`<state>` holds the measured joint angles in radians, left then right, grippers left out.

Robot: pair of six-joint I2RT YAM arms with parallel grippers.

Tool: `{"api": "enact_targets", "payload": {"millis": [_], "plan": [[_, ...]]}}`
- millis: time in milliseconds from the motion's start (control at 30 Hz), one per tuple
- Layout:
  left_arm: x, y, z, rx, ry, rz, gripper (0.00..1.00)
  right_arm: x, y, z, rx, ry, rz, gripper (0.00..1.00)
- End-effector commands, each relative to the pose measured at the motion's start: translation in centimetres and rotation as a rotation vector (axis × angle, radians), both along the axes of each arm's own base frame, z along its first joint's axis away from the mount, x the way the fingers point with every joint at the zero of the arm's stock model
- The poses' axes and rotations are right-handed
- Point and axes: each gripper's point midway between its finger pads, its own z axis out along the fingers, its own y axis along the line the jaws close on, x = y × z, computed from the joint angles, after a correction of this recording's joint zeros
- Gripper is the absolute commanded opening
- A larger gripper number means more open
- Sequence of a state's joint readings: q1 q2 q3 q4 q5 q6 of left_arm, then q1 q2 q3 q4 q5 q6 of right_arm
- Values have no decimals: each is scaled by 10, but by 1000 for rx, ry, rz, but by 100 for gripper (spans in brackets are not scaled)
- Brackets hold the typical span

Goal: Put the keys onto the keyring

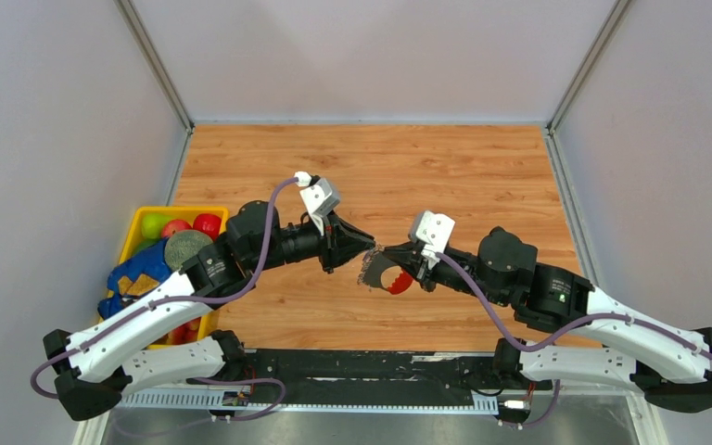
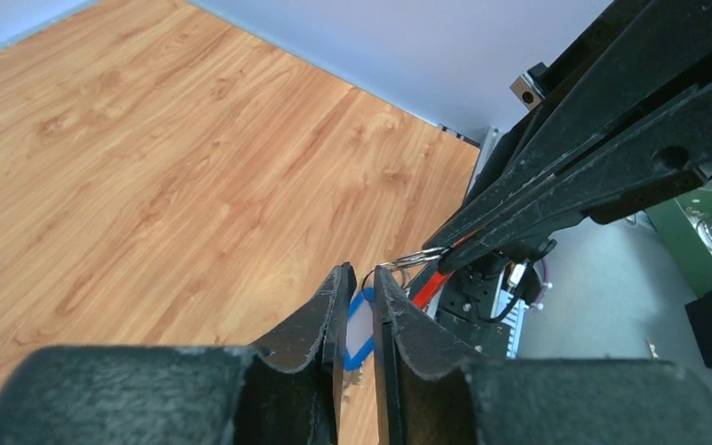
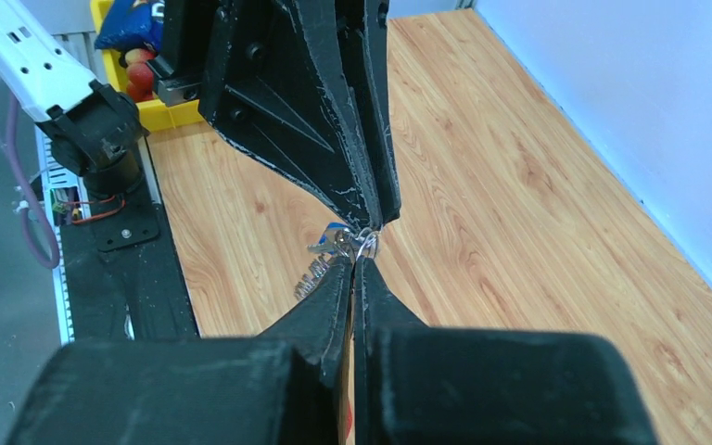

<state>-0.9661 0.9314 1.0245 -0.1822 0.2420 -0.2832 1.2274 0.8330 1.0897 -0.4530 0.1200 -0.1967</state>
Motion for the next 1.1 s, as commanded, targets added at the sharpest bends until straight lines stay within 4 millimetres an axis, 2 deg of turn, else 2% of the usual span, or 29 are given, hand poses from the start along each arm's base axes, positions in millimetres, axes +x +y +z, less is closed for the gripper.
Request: {"api": "enact_targets", "payload": {"millis": [0,133,333,600,633,833,1067], "plan": [[-13,6,30,-77,-67,-53,29,-10,-2,37,117,-41,45,0],[-25,14,38,-107,-110,-89,46,-15,-2,45,138,-29,67,0],[-48,28,55,-179,-183,-156,59,-25,-3,57,164,-17,112,0],[-65,36,69,-245,-249,-218,64,-56,5,76,197,16,283,0],[-68,38,75,-268,-268,-223,64,-57,7,76,193,23,294,0],[-84,39,89,-334,-287,-300,65,-62,12,74,182,52,322,0],[-95,40,95,-358,-267,-355,64,-59,11,72,185,62,300,0]]}}
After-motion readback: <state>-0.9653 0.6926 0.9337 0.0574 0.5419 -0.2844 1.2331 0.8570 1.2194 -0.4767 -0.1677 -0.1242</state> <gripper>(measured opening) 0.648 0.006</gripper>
